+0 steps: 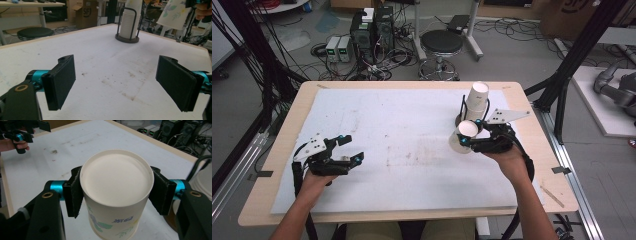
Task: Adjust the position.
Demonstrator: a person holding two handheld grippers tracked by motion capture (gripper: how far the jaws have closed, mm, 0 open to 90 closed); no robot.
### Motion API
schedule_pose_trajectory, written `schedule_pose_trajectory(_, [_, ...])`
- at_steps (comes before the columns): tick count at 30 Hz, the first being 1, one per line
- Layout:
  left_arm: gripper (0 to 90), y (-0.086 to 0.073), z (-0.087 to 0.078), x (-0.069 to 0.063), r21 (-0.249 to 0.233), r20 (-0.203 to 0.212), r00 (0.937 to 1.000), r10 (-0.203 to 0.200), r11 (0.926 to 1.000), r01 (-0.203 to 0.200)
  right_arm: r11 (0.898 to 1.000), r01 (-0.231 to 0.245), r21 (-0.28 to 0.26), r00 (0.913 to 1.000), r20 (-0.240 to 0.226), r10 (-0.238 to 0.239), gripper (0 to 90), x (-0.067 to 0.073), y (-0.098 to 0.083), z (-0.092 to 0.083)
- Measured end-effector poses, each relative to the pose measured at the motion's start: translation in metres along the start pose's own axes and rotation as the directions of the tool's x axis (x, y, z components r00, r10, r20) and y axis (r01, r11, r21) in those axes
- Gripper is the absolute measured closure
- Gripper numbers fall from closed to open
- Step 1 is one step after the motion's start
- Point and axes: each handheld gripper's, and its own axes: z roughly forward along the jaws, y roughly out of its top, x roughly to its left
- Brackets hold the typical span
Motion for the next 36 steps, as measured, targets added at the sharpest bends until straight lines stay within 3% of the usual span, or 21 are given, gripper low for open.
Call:
schedule_pose_trajectory(3, [15.7,0.003,0.006,-0.007,0.021,0.033,0.9990,-0.031,0.9993,0.030,1.000,0.005,0.005,0.9996,-0.027,-0.005,36.6,0.005,0.000,0.007])
schedule_pose_trajectory(9, [15.7,0.009,0.023,-0.023,0.026,0.112,0.9936,0.005,0.9996,-0.008,1.000,0.027,0.000,0.9966,-0.077,-0.026,36.6,0.015,0.001,0.015])
schedule_pose_trajectory(12, [15.6,0.011,0.030,-0.028,0.026,0.161,0.9866,0.026,0.9992,-0.031,0.999,0.039,-0.003,0.9950,-0.093,-0.039,36.6,0.018,0.002,0.018])
schedule_pose_trajectory(20, [15.7,0.017,0.043,-0.035,0.028,0.228,0.9729,0.041,0.9984,-0.049,0.999,0.053,-0.003,0.9874,-0.149,-0.053,36.6,0.028,0.005,0.029])
schedule_pose_trajectory(29, [15.7,0.026,0.068,-0.048,0.027,0.304,0.9499,0.073,0.9960,-0.085,0.996,0.085,0.001,0.9728,-0.216,-0.083,36.6,0.044,0.013,0.051])
schedule_pose_trajectory(36, [15.6,0.026,0.083,-0.056,0.032,0.328,0.9417,0.075,0.9954,-0.090,0.996,0.091,0.008,0.9652,-0.247,-0.086,36.6,0.053,0.014,0.060])
